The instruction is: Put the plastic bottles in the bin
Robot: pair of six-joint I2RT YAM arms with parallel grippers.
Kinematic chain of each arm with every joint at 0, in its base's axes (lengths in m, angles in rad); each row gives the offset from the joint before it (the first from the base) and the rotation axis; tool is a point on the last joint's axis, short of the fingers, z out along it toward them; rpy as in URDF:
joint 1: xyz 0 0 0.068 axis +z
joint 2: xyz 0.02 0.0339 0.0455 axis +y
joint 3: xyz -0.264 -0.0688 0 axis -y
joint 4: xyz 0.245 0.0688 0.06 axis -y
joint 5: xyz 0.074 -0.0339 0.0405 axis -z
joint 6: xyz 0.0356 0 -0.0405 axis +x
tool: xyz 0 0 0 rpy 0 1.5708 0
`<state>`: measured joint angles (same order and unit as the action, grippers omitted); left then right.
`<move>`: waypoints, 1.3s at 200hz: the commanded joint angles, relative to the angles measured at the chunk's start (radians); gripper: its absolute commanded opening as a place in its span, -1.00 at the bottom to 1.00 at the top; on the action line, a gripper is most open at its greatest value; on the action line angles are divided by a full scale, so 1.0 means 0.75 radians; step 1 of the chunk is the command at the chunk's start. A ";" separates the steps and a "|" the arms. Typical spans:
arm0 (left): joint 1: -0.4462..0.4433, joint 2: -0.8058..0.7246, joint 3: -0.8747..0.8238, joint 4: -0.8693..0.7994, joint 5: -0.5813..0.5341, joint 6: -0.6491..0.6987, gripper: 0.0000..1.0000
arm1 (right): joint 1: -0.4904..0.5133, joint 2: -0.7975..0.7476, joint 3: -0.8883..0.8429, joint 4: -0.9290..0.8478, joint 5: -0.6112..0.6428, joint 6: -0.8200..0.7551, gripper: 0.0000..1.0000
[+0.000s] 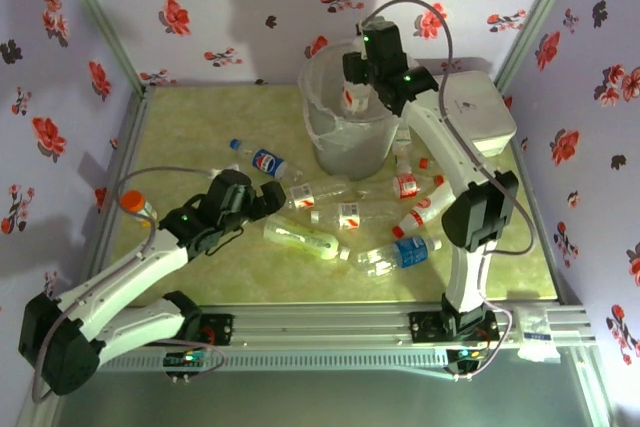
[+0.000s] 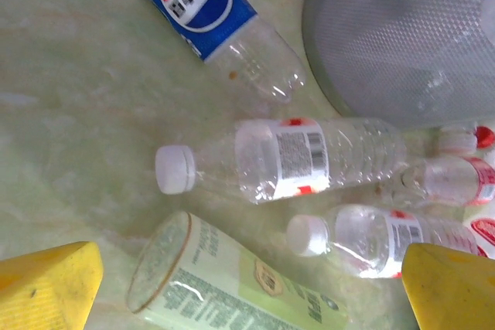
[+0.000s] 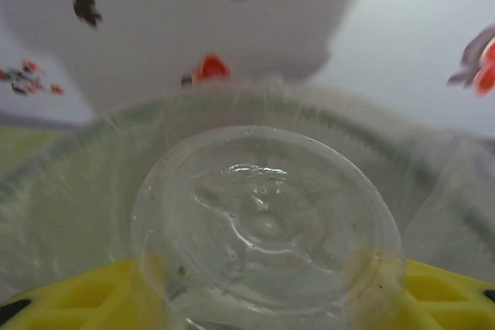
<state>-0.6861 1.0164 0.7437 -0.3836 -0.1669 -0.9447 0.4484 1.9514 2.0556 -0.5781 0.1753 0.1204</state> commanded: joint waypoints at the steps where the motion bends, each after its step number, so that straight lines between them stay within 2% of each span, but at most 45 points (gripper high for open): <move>1: 0.046 0.043 0.015 0.065 -0.043 0.011 1.00 | -0.033 0.047 0.099 -0.102 -0.132 0.096 0.27; 40: 0.094 0.128 0.073 0.093 -0.004 0.088 1.00 | -0.056 0.126 0.126 -0.146 -0.157 0.115 0.40; 74: 0.153 0.173 0.066 0.131 0.045 0.104 1.00 | -0.072 0.116 0.187 -0.190 -0.174 0.114 0.73; 94: 0.201 0.212 0.070 0.152 0.080 0.116 0.99 | -0.086 0.079 0.240 -0.243 -0.188 0.100 0.82; 130: 0.238 0.354 0.153 0.185 0.122 0.170 1.00 | -0.089 -0.110 0.200 -0.295 -0.174 0.073 0.85; 180: 0.244 0.725 0.444 0.097 0.112 0.200 1.00 | -0.089 -0.560 -0.235 -0.204 -0.235 0.137 0.85; 218: 0.244 0.897 0.535 0.131 0.135 0.170 0.96 | -0.089 -0.852 -0.599 -0.145 -0.286 0.235 0.84; 260: 0.245 1.017 0.548 0.211 0.171 0.121 0.96 | -0.091 -1.119 -0.923 -0.193 -0.154 0.284 0.84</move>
<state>-0.5102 1.7370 1.1255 -0.2642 -0.0582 -0.8326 0.3859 1.1942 1.4509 -0.7048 0.0032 0.2867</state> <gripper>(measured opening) 0.980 0.923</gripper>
